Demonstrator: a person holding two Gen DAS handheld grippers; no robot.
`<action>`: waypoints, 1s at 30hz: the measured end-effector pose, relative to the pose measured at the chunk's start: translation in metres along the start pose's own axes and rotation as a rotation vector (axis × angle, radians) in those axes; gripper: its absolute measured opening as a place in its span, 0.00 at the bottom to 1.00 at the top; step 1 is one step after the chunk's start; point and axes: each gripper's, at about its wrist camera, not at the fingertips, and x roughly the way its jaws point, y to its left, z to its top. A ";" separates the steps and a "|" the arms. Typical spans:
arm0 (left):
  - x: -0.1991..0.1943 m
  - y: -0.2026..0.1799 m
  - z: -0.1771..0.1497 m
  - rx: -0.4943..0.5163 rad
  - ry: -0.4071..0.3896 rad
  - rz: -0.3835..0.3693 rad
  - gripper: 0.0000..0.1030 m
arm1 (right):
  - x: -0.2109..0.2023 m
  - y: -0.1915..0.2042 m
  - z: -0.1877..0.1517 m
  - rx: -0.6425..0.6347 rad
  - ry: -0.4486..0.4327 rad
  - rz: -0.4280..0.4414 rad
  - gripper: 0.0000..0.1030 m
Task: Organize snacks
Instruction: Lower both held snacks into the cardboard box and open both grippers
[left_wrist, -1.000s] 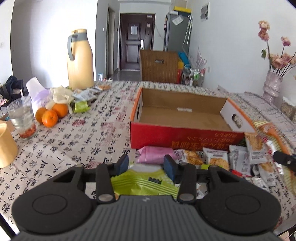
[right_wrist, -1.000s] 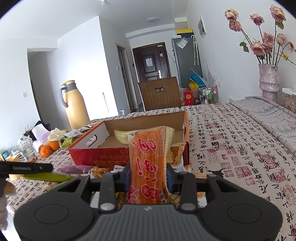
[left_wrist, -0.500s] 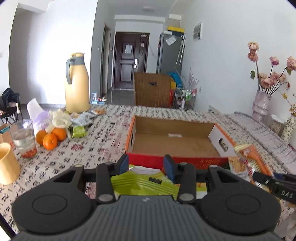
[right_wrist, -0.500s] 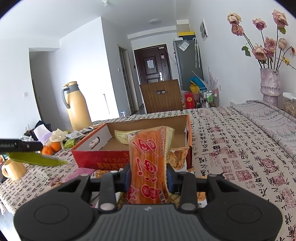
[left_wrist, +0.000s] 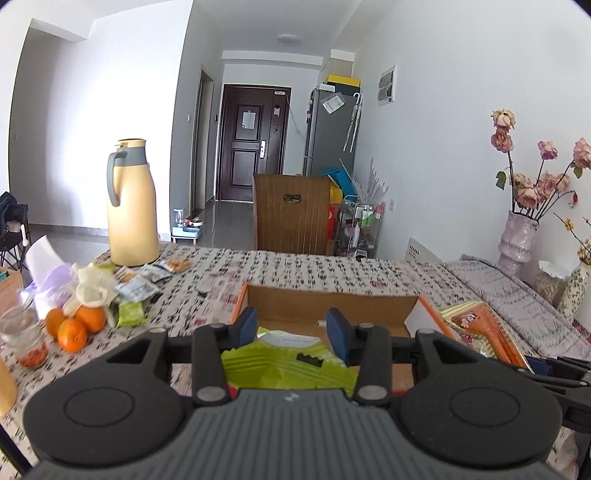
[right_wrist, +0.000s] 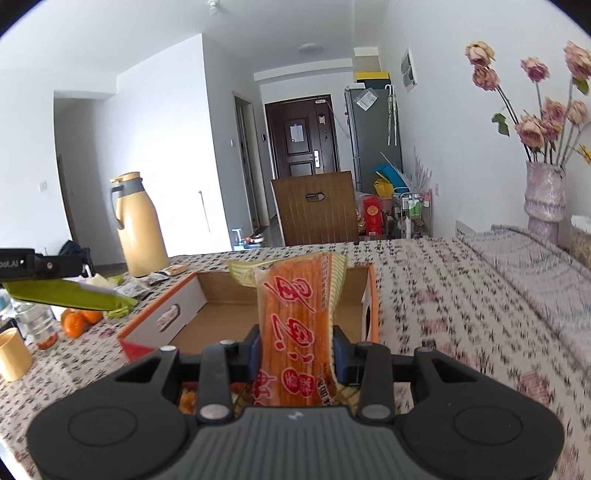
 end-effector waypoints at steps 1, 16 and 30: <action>0.007 -0.003 0.003 0.005 0.002 0.004 0.42 | 0.006 -0.001 0.006 -0.003 0.006 0.001 0.35; 0.135 -0.008 0.027 -0.013 0.125 0.074 0.42 | 0.140 0.000 0.049 -0.043 0.209 -0.024 0.35; 0.202 -0.006 -0.010 0.036 0.259 0.094 0.44 | 0.206 0.009 0.025 -0.106 0.357 -0.063 0.54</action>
